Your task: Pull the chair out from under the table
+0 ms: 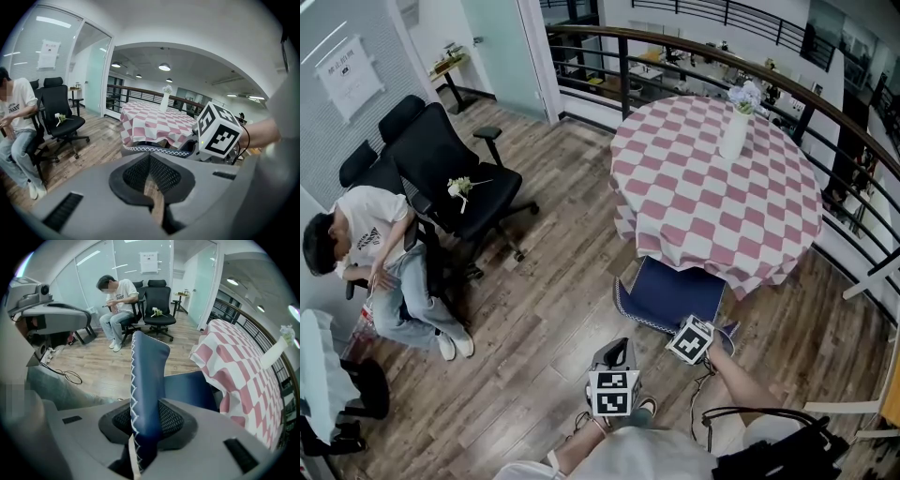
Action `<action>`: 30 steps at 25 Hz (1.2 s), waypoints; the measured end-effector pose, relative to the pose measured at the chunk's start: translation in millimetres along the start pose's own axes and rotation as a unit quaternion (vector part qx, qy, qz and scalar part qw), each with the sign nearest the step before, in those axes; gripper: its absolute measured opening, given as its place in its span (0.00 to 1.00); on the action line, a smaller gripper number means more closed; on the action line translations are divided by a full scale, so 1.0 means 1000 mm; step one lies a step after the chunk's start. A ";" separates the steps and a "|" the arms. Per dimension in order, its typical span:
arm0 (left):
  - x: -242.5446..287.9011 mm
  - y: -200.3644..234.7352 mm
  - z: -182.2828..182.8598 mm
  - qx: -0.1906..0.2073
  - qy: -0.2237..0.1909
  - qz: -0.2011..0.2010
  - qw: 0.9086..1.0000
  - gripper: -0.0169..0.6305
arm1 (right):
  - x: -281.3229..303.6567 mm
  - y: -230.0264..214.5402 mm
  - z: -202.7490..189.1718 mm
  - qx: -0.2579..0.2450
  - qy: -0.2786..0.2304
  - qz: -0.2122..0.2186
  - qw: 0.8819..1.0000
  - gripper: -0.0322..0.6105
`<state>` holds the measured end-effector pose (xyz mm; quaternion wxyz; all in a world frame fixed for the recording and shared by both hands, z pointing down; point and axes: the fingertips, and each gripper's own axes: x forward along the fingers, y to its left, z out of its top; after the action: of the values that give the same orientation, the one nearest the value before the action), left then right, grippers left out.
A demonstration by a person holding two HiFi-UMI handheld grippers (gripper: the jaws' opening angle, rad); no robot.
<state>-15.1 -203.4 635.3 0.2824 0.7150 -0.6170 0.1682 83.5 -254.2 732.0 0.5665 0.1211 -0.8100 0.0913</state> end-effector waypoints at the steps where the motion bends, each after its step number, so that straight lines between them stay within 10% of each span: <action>1: -0.001 0.001 0.000 0.000 -0.001 0.000 1.000 0.03 | 0.000 0.003 -0.001 -0.001 0.001 0.000 1.000 0.22; 30: -0.025 0.011 -0.014 0.012 -0.001 -0.031 0.999 0.03 | 0.000 0.078 -0.008 0.004 0.003 0.006 1.000 0.21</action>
<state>-28.9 -176.0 633.4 0.2784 0.7370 -0.5930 0.1663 67.1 -177.1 733.9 0.5681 0.1179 -0.8085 0.0986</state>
